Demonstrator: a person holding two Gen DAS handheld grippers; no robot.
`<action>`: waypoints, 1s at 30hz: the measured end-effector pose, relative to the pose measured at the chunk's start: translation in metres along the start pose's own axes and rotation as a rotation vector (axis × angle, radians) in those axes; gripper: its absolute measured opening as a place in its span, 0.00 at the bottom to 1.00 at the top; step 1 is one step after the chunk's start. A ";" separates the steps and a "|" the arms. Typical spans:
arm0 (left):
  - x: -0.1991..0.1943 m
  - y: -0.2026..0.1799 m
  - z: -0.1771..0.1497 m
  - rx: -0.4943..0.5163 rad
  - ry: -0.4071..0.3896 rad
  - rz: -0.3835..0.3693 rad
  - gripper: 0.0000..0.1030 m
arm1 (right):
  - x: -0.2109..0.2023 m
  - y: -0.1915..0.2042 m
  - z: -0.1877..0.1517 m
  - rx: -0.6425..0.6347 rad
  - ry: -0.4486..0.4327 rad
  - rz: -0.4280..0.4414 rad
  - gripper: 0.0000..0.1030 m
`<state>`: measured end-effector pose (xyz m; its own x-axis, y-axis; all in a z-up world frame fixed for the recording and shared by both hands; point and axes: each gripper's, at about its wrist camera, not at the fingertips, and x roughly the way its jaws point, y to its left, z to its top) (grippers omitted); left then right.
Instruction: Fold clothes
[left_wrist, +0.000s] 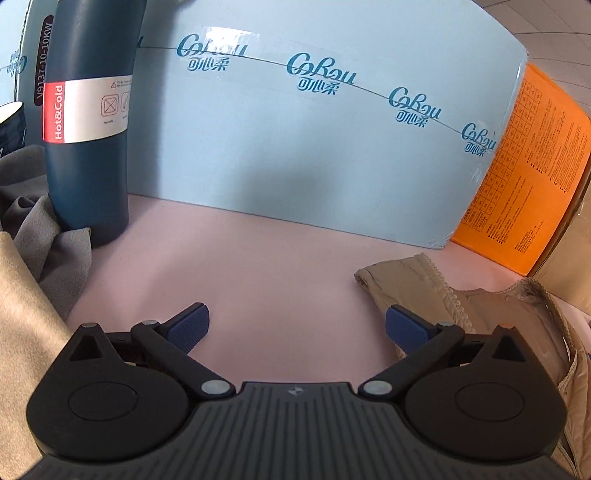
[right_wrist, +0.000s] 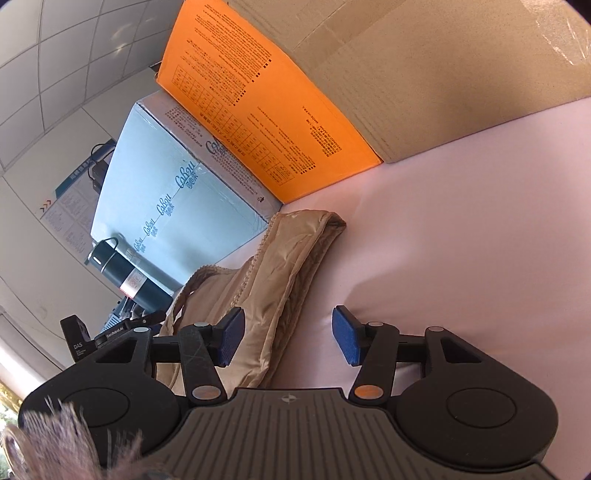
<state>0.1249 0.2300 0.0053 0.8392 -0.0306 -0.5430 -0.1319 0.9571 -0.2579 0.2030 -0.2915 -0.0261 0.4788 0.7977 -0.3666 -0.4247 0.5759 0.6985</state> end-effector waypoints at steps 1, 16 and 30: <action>0.004 0.000 0.002 0.002 0.004 -0.008 1.00 | 0.005 -0.002 0.004 -0.002 0.001 0.003 0.49; 0.049 -0.023 0.023 0.089 0.041 0.005 1.00 | 0.068 -0.020 0.050 -0.018 0.017 0.026 0.49; 0.053 -0.005 0.033 -0.020 0.049 -0.304 1.00 | 0.078 -0.019 0.057 -0.043 0.044 0.090 0.62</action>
<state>0.1877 0.2335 0.0041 0.8155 -0.3293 -0.4758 0.1108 0.8959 -0.4302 0.2920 -0.2510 -0.0332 0.4030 0.8532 -0.3312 -0.4978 0.5080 0.7030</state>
